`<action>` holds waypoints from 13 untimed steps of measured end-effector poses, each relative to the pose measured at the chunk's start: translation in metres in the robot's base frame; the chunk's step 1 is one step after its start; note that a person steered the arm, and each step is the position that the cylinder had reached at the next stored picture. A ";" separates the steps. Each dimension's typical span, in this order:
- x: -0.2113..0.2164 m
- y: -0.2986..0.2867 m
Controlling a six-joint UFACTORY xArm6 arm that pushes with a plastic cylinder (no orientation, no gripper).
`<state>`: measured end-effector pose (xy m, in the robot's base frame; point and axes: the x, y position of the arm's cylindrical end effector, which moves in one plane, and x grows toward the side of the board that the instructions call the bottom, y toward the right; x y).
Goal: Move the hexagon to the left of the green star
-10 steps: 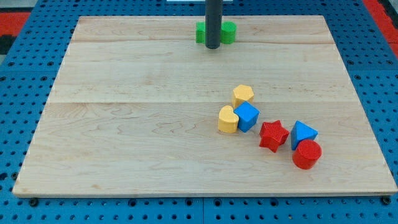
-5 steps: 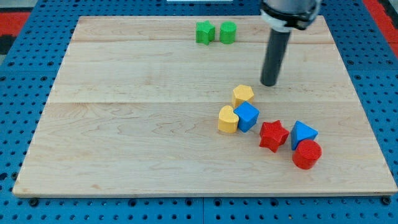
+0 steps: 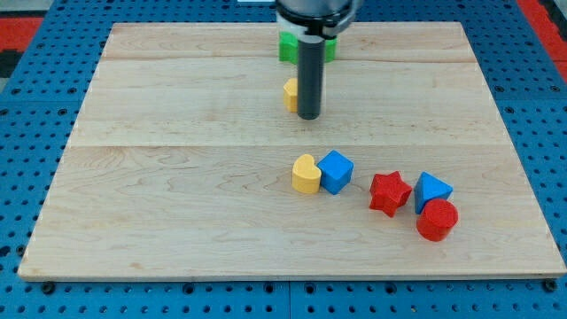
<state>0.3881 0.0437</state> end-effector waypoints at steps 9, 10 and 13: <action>-0.110 -0.102; -0.103 -0.099; -0.123 -0.099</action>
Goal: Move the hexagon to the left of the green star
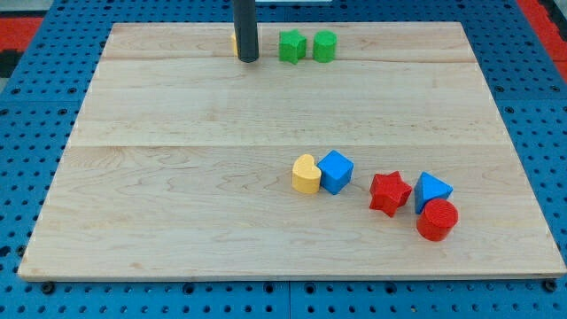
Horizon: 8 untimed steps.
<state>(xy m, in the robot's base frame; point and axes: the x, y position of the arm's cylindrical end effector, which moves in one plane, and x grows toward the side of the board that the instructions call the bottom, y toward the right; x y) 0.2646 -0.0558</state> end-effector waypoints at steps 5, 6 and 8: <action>0.095 0.195; 0.100 0.218; 0.087 0.218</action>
